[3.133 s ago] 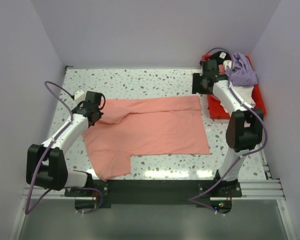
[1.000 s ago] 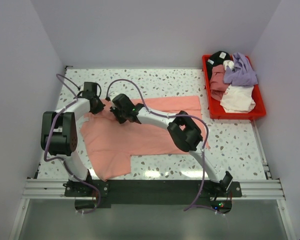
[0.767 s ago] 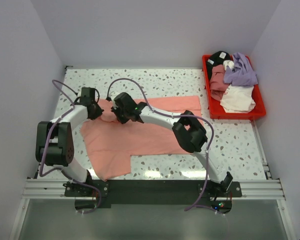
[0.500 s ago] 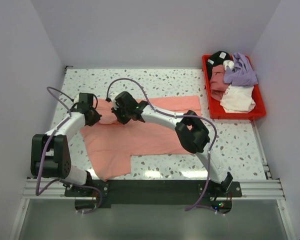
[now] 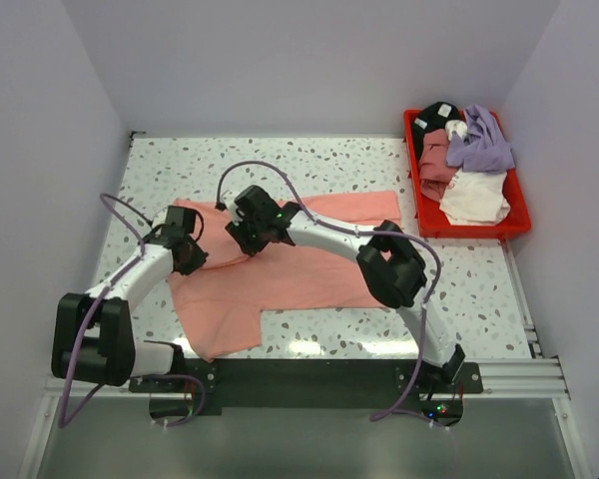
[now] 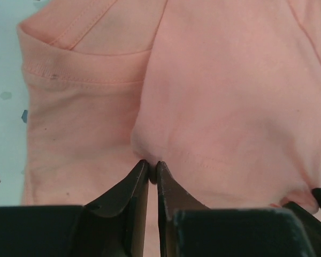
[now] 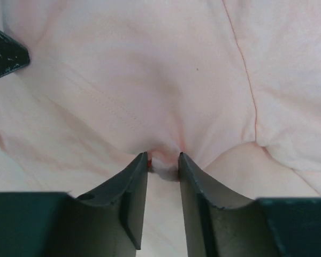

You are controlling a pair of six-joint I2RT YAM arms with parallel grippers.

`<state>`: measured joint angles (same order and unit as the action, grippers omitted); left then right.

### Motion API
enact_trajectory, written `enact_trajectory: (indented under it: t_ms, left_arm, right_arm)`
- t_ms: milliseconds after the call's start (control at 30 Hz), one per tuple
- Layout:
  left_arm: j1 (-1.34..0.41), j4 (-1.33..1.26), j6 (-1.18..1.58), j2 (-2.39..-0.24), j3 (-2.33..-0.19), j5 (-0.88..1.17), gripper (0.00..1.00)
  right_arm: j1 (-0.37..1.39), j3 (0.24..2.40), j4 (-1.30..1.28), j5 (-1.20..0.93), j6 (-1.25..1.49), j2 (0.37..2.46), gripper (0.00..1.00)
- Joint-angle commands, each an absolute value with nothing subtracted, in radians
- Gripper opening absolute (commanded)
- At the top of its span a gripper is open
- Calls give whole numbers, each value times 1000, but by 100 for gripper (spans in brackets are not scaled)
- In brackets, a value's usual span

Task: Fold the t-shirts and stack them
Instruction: Fold the tshirt

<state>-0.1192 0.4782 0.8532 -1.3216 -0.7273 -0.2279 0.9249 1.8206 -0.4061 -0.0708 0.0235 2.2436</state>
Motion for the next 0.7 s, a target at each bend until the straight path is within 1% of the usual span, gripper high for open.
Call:
enact_trajectory:
  t_ms: [0, 33, 67, 100, 133, 167, 200, 233, 267, 333, 400, 533, 667]
  left_arm:
    - [-126, 528, 891, -1304, -712, -273, 17]
    - [-126, 532, 890, -1296, -715, -270, 21]
    - [-126, 541, 888, -1287, -718, -271, 24]
    - [-129, 548, 888, -1276, -727, -276, 28]
    - [-133, 555, 888, -1252, -733, -276, 35]
    - [-136, 566, 888, -1237, -738, -281, 40]
    - [-138, 569, 887, -1220, -747, -284, 46]
    - [-140, 571, 884, -1192, -752, -282, 60]
    - [-140, 565, 879, -1178, -758, -279, 72]
    - [-140, 536, 864, -1161, -776, -273, 100]
    - [-140, 514, 844, -1170, -805, -256, 100]
    - [-138, 460, 805, -1285, -896, -226, 100]
    - [-137, 431, 788, -1423, -1006, -227, 100]
  right_arm:
    - [930, 1799, -430, -92, 6, 2155, 36]
    - [930, 1784, -430, -95, 6, 2139, 41]
    - [930, 1776, -428, -95, 6, 2129, 57]
    - [928, 1769, -428, -95, 8, 2120, 60]
    - [930, 1755, -426, -95, 8, 2109, 61]
    - [928, 1747, -426, -91, 9, 2091, 71]
    - [928, 1744, -428, -74, 11, 2080, 77]
    - [928, 1737, -429, -61, 18, 2072, 87]
    - [927, 1733, -431, -45, 26, 2057, 99]
    - [917, 1735, -440, -3, 58, 2046, 99]
    - [887, 1732, -457, 31, 84, 2028, 99]
    - [790, 1681, -451, 22, 175, 1976, 99]
    - [626, 1617, -437, 2, 222, 1937, 99]
